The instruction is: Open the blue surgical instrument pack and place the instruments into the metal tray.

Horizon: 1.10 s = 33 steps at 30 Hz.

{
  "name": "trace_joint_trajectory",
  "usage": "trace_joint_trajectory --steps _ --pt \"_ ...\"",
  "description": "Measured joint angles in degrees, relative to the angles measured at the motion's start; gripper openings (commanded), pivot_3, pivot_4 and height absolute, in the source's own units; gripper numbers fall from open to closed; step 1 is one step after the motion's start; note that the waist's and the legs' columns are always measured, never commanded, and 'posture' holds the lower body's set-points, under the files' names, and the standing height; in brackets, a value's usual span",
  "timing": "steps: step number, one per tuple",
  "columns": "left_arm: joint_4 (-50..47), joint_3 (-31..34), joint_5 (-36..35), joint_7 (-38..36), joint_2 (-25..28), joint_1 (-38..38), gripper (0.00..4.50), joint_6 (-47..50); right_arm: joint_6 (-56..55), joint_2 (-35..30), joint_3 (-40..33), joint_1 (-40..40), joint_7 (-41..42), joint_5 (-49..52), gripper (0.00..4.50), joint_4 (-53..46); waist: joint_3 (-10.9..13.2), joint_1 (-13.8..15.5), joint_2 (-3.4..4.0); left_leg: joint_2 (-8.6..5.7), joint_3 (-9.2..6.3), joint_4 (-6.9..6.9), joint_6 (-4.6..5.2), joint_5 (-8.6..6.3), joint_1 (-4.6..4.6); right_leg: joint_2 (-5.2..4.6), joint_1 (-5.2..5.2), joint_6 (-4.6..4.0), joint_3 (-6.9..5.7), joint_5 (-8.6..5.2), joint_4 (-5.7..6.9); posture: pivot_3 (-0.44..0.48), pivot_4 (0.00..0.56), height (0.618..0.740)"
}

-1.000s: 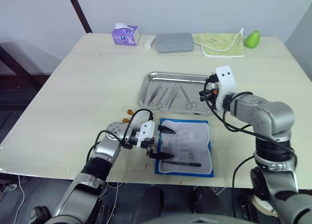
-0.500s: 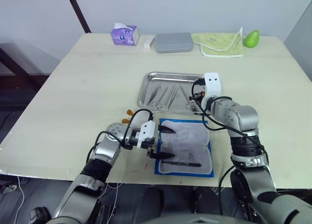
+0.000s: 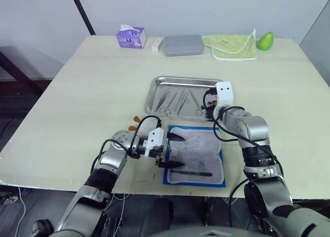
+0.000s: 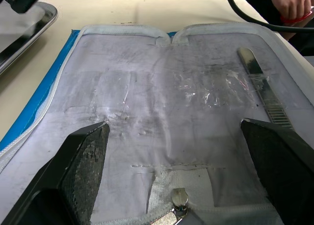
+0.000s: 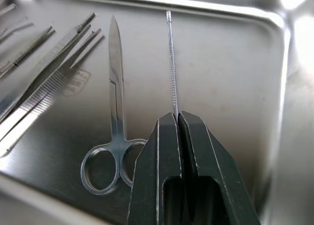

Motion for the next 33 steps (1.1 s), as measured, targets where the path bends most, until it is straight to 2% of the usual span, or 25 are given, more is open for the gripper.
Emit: trace_joint_trajectory --steps 3,4,7,9,10,12,16,20,24,25,26,27,29,31,33 --pt "0.0 0.0 0.0 0.0 0.0 0.0 4.5 0.0 -0.3 0.2 0.0 0.0 0.2 -0.3 0.02 0.6 0.0 0.0 0.0 0.0 0.0 0.0 0.0 0.0 0.0 0.0 0.0 0.0 0.0 0.0 0.0 0.0 0.15 0.74" --pt "0.0 0.0 0.0 0.0 0.0 0.0 4.5 0.0 -0.3 0.2 0.0 0.0 0.2 -0.4 0.29 0.7 0.0 0.0 0.0 0.0 0.0 0.0 0.0 0.0 0.0 0.0 0.0 0.0 0.0 0.0 0.0 0.0 0.15 0.74" --pt "0.0 0.0 0.0 0.0 0.0 0.0 4.5 0.0 -0.3 0.2 0.0 0.0 0.3 -0.4 1.44 0.7 0.0 0.0 0.0 0.0 0.0 0.0 0.0 0.0 0.0 0.0 0.0 0.0 0.0 0.0 0.0 0.0 0.15 0.74" --pt "0.0 0.0 0.0 0.0 0.0 0.0 4.5 0.0 -0.3 0.2 0.0 0.0 0.5 -0.5 2.52 0.7 0.0 0.0 0.0 0.0 0.0 0.0 0.0 0.0 0.0 0.0 0.0 0.0 0.0 0.0 0.0 0.0 0.15 0.74" --pt "0.0 0.0 0.0 0.0 0.0 0.0 4.5 0.0 -0.3 0.2 0.0 0.0 0.5 -0.5 2.85 0.7 0.0 0.0 0.0 0.0 0.0 0.0 0.0 0.0 0.0 0.0 0.0 0.0 0.0 0.0 0.0 0.0 0.15 0.74" --pt "0.0 0.0 0.0 0.0 0.0 0.0 4.5 0.0 -0.7 0.0 0.0 0.6 1.2 -0.4 3.86 0.1 0.0 0.0 0.0 0.0 -0.01 -0.01 0.0 0.0 0.0 0.0 0.0 0.0 0.0 0.0 -0.01 0.0 0.15 0.74" --pt "0.0 0.0 -0.1 0.0 0.0 0.1 4.5 -0.2 -3.4 -3.0 1.6 4.0 6.8 0.7 3.86 -5.9 0.0 0.1 0.03 0.0 -0.01 -0.02 0.0 0.0 -0.02 -0.01 -0.02 0.01 0.0 -0.01 -0.03 0.0 0.15 0.74" --pt "0.2 0.2 -0.1 -0.4 0.1 0.1 4.5 -0.5 -14.7 -6.8 1.7 11.1 20.6 7.1 3.86 -17.2 0.0 -0.1 0.03 0.02 -0.02 -0.06 0.0 0.0 -0.01 0.04 -0.02 0.02 -0.01 -0.02 -0.04 0.0 0.15 0.74" --pt "0.7 0.3 -0.1 -0.4 -0.1 0.0 4.5 -1.0 -18.9 -12.0 1.1 17.4 32.8 14.8 3.86 -24.5 0.0 0.0 0.02 0.02 0.0 -0.06 0.0 0.0 0.01 0.02 0.02 0.03 0.01 -0.02 -0.06 0.0 0.15 0.74" --pt "1.0 0.2 -0.1 -0.4 -0.3 0.0 4.5 -1.3 -19.0 -16.5 0.0 20.2 38.0 18.3 4.37 -27.0 0.1 0.3 0.01 -0.01 -0.03 -0.05 0.0 0.0 -0.04 -0.02 0.03 0.05 -0.04 -0.03 -0.1 0.0 0.15 0.74" --pt "1.1 0.6 -0.4 -1.1 0.2 0.2 4.5 -1.9 -19.3 -24.2 -3.1 24.6 46.1 21.1 4.47 -29.2 0.1 0.1 -0.05 -0.04 -0.01 -0.06 0.0 -0.01 0.03 -0.06 0.1 0.09 -0.01 -0.06 -0.15 0.0 0.15 0.74" --pt "1.2 0.6 -0.4 -1.1 0.3 0.2 4.5 -1.9 -19.4 -24.2 -3.3 24.6 46.4 21.1 4.47 -29.2 0.1 -0.3 -0.04 -0.01 0.06 -0.07 0.0 0.0 0.09 -0.01 0.09 0.09 0.11 -0.06 -0.12 0.0 0.15 0.74" --pt "2.2 0.4 -0.5 -1.0 -0.1 -0.3 4.5 -2.3 -22.6 -31.7 -4.4 29.6 54.2 22.5 4.47 -32.1 0.1 -0.1 0.18 -0.06 0.01 -0.08 0.0 0.0 0.08 0.0 0.1 0.33 -0.06 -0.24 -0.1 0.0 0.15 0.74" --pt "2.3 0.5 -0.8 -1.5 -0.3 -0.4 4.5 -3.0 -24.3 -38.4 -8.4 36.9 61.4 24.2 4.47 -33.2 0.2 0.3 0.01 -0.03 0.03 -0.08 0.0 -0.01 0.06 0.02 0.17 0.29 -0.18 -0.28 -0.16 0.0 0.15 0.74" --pt "3.0 0.5 -0.8 -2.2 0.1 -0.6 4.5 -3.3 -25.6 -41.5 -13.5 40.7 65.1 25.9 4.47 -33.4 0.2 0.0 0.03 -0.01 0.05 -0.1 0.0 -0.01 0.11 0.03 0.19 0.3 -0.02 -0.28 -0.13 0.0 0.15 0.74"
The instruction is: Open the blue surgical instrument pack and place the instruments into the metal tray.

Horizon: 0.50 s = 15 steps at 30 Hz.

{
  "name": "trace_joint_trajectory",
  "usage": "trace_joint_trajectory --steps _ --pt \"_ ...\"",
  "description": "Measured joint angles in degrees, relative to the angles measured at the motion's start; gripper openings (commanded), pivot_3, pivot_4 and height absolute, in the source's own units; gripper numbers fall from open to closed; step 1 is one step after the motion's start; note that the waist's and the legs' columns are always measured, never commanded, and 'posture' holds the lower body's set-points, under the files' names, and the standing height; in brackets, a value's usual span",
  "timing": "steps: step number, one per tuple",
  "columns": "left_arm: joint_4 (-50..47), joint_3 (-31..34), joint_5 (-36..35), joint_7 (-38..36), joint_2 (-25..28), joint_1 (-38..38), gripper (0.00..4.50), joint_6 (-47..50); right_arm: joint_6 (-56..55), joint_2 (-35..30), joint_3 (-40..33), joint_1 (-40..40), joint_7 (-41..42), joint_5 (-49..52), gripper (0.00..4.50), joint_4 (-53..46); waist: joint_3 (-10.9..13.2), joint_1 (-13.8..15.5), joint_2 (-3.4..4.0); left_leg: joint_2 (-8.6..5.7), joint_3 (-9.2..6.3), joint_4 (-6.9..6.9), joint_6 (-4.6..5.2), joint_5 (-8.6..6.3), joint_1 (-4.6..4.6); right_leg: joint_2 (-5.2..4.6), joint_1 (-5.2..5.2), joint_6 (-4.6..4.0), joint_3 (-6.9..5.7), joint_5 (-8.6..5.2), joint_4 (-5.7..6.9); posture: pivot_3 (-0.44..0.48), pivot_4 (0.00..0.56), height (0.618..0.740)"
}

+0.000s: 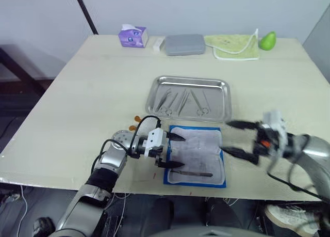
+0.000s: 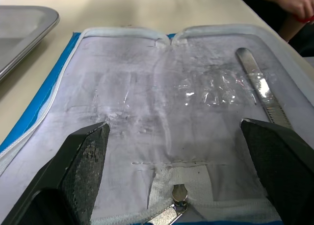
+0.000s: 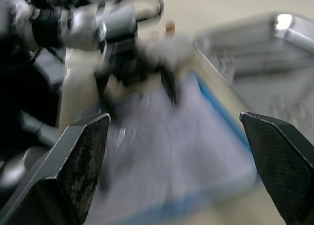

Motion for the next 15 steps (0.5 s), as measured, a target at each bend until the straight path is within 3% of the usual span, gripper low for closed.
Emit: trace_joint_trajectory --steps 10,15 --pt "2.0 -0.2 -0.2 -1.7 0.0 -1.2 4.5 -0.7 -4.0 -8.8 -18.2 14.4 11.7 5.1 4.47 -3.0 0.1 0.1 -0.18 0.07 0.14 -0.04 -0.01 0.0 0.06 0.09 0.07 0.01 -0.01 -0.01 -0.03 0.0 0.15 0.74" --pt "2.3 -0.1 -0.2 -2.0 0.0 -1.4 4.5 -0.7 -5.0 -9.5 -18.7 15.2 13.1 5.3 4.47 -3.3 0.2 0.1 -0.29 0.09 0.15 -0.04 -0.01 0.0 0.09 0.09 0.07 0.01 0.01 -0.01 -0.02 0.0 0.15 0.74"
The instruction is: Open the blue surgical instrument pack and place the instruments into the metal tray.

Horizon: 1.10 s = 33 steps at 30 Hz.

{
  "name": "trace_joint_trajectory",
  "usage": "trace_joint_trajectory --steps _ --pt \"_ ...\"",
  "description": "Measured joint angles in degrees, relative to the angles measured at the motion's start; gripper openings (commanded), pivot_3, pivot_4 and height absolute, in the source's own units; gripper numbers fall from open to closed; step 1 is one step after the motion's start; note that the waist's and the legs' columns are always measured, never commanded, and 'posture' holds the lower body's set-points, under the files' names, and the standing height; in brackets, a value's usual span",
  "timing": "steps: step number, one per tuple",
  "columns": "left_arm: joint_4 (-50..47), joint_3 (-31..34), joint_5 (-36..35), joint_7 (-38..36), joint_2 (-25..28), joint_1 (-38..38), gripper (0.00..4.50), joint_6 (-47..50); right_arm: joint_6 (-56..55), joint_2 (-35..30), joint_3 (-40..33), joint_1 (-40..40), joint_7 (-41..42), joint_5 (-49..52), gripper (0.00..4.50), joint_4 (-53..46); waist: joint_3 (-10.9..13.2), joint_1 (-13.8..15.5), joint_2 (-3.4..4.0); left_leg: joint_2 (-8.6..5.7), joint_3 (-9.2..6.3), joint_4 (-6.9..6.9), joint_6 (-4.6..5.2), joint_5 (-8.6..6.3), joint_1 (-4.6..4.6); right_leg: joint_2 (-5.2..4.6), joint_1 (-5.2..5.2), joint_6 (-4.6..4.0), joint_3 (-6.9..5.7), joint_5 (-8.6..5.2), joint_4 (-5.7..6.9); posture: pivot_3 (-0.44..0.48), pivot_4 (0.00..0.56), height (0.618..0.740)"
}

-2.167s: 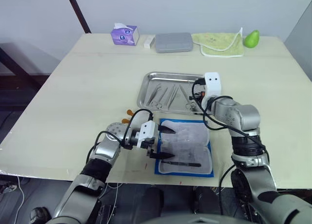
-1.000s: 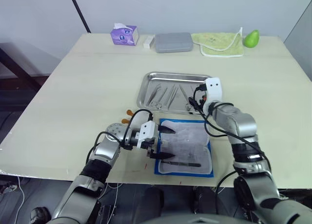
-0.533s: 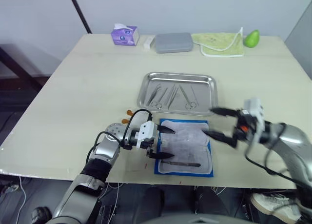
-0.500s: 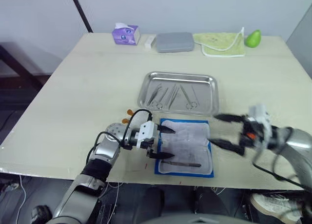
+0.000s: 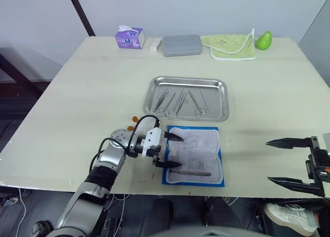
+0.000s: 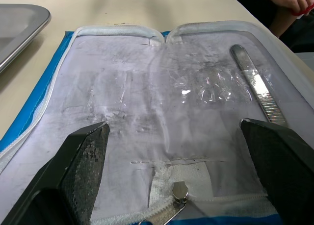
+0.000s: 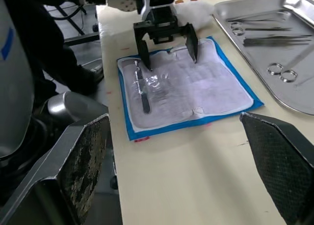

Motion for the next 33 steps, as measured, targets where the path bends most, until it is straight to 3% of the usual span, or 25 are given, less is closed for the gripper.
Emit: trace_joint_trajectory --steps 3,7,10,13,18,22,33 --pt "0.1 0.1 0.0 -0.1 0.0 -0.1 4.5 0.0 -0.1 -0.3 0.6 -0.9 -0.9 0.0 4.47 -0.8 0.0 0.0 -0.01 0.01 -0.01 0.0 0.0 0.0 0.0 0.02 0.0 -0.01 -0.01 0.0 0.0 0.0 0.15 0.74" --pt "0.3 0.1 0.0 -0.2 0.1 -0.2 4.5 -0.1 -0.8 1.2 7.3 -4.5 -6.1 -1.8 4.47 -4.1 0.0 0.1 -0.02 0.03 -0.03 0.0 0.0 0.0 0.0 0.03 0.0 0.0 -0.04 0.0 0.01 0.0 0.15 0.74" --pt "0.0 0.2 0.0 -0.3 0.1 -0.2 4.5 -0.2 -1.6 4.2 14.2 -5.6 -12.5 -7.3 4.47 -5.6 0.0 0.0 0.0 0.06 -0.02 0.0 -0.01 0.0 -0.01 0.06 -0.02 -0.01 -0.04 0.0 0.0 0.0 0.15 0.74" --pt "-0.7 0.2 -0.1 -0.3 0.6 0.3 4.5 0.1 -2.5 8.4 25.6 -7.2 -20.4 -15.9 4.47 -6.5 0.0 -0.1 0.02 0.07 -0.04 0.0 -0.01 0.0 0.01 0.06 -0.04 -0.01 0.02 0.0 0.02 0.0 0.15 0.74" --pt "-1.3 0.2 -0.5 -0.2 1.2 0.8 4.5 0.3 -2.7 11.7 35.8 -9.7 -25.6 -22.4 4.47 -6.6 0.0 -0.2 -0.02 0.11 -0.13 0.0 -0.01 0.0 0.01 0.11 -0.08 -0.01 0.05 0.0 0.02 0.0 0.15 0.74" --pt "-1.9 0.2 -0.5 -0.2 1.6 1.2 4.5 0.6 -2.7 12.1 40.4 -11.4 -26.7 -24.5 3.19 -5.2 0.0 -0.2 -0.06 0.17 -0.14 0.0 -0.01 0.0 0.01 0.15 -0.08 -0.03 0.05 -0.01 0.01 0.0 0.15 0.74" --pt "-4.8 0.2 -0.6 -0.2 3.3 1.9 4.5 3.2 -4.8 12.3 48.7 -13.1 -27.4 -31.2 3.19 -0.5 0.0 -0.2 -0.09 0.25 -0.12 0.0 -0.01 0.0 -0.01 0.25 -0.11 -0.14 0.0 -0.06 0.05 0.0 0.15 0.74"
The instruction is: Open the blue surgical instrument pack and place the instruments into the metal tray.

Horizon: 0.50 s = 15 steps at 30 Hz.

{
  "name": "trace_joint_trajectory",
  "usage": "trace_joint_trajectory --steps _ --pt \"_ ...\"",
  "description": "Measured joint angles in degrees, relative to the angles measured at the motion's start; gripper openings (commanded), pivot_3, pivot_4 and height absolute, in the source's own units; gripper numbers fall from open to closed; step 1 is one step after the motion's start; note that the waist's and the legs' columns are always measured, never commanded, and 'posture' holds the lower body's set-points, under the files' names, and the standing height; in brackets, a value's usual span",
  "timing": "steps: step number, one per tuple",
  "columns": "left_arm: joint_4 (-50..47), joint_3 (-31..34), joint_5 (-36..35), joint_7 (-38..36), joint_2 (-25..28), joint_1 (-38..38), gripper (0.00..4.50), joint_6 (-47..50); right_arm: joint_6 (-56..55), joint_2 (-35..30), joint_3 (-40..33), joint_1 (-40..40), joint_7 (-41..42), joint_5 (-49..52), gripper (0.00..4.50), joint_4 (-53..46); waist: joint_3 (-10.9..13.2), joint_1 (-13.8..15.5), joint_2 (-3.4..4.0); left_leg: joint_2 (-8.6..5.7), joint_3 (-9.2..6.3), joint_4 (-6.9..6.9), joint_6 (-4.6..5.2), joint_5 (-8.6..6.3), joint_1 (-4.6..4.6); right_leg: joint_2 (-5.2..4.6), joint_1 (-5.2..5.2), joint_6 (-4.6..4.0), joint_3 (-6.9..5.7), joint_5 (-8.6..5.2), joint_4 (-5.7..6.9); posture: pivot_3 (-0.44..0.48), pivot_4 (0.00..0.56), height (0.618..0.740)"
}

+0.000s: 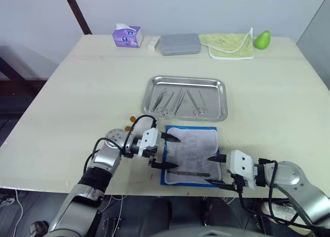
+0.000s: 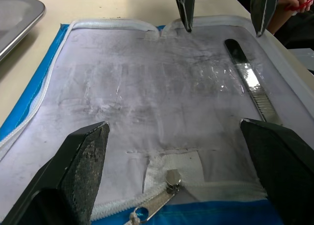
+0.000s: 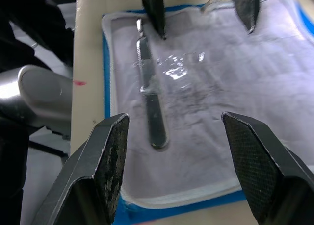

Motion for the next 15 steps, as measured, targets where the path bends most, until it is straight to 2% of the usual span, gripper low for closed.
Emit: trace_joint_trajectory --steps 15 --pt "-2.8 0.0 0.0 0.2 0.8 0.8 4.5 3.1 -1.8 2.1 3.6 -1.8 -1.2 -3.3 3.19 2.8 0.0 0.1 -0.05 0.0 0.02 0.0 0.0 0.0 -0.03 -0.01 -0.05 -0.01 0.01 0.01 0.01 0.0 0.15 0.74"
